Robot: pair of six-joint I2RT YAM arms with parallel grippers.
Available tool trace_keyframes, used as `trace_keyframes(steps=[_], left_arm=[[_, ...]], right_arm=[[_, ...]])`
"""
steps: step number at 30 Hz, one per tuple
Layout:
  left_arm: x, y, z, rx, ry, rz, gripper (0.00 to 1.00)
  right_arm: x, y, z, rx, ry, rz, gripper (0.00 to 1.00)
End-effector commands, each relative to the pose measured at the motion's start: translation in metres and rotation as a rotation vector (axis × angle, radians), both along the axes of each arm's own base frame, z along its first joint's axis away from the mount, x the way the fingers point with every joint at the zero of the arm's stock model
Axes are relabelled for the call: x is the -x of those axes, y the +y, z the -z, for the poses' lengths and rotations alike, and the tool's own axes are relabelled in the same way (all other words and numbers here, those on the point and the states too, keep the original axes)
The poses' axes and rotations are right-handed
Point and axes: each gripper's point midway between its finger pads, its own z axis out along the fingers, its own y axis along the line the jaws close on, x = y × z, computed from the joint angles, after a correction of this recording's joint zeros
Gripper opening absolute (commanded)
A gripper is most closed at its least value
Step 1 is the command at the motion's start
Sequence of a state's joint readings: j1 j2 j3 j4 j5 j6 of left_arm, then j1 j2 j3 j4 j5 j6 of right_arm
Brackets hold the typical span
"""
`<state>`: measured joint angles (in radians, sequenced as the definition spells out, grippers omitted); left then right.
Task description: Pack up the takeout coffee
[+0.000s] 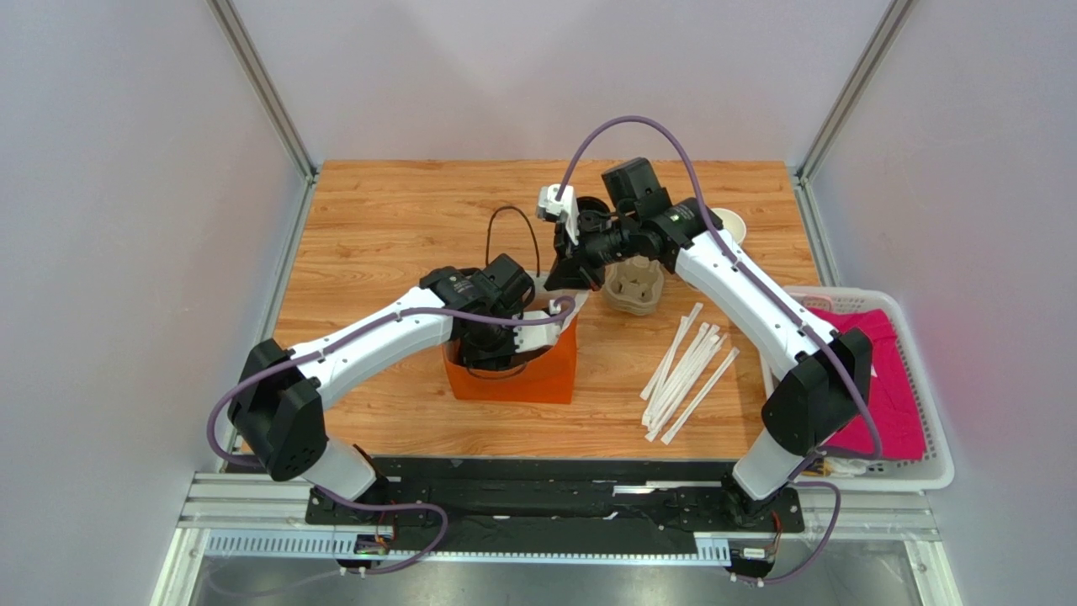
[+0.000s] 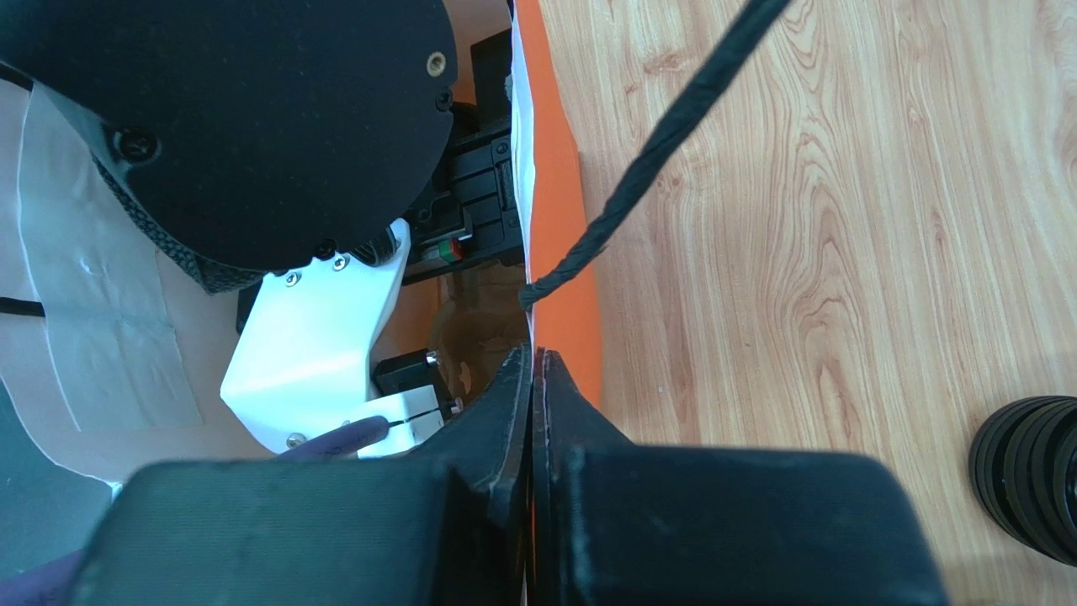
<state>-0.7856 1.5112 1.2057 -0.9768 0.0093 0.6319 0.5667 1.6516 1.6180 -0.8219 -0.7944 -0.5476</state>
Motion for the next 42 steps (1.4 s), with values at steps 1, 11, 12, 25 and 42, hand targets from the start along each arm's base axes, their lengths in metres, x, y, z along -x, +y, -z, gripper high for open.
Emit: trace_keyframes(steps=[1, 11, 12, 25, 42], left_arm=[[-0.006, -0.007, -0.026, 0.053, -0.068, 0.017, 0.99], [-0.006, -0.014, -0.040, 0.080, -0.054, -0.006, 0.99], [-0.006, -0.014, -0.040, 0.080, -0.054, -0.009, 0.99], [0.005, -0.016, -0.059, 0.104, -0.011, 0.005, 0.99], [0.010, -0.017, -0.112, 0.212, -0.043, -0.046, 0.99]], right_arm=[[-0.002, -0.003, 0.004, 0.031, 0.005, 0.006, 0.00], [-0.010, -0.003, 0.000, 0.031, -0.041, 0.027, 0.00], [-0.011, -0.004, -0.001, 0.030, -0.044, 0.029, 0.00], [-0.013, -0.005, 0.000, 0.040, -0.074, 0.023, 0.00], [-0.011, -0.007, -0.003, 0.033, -0.105, 0.008, 0.00]])
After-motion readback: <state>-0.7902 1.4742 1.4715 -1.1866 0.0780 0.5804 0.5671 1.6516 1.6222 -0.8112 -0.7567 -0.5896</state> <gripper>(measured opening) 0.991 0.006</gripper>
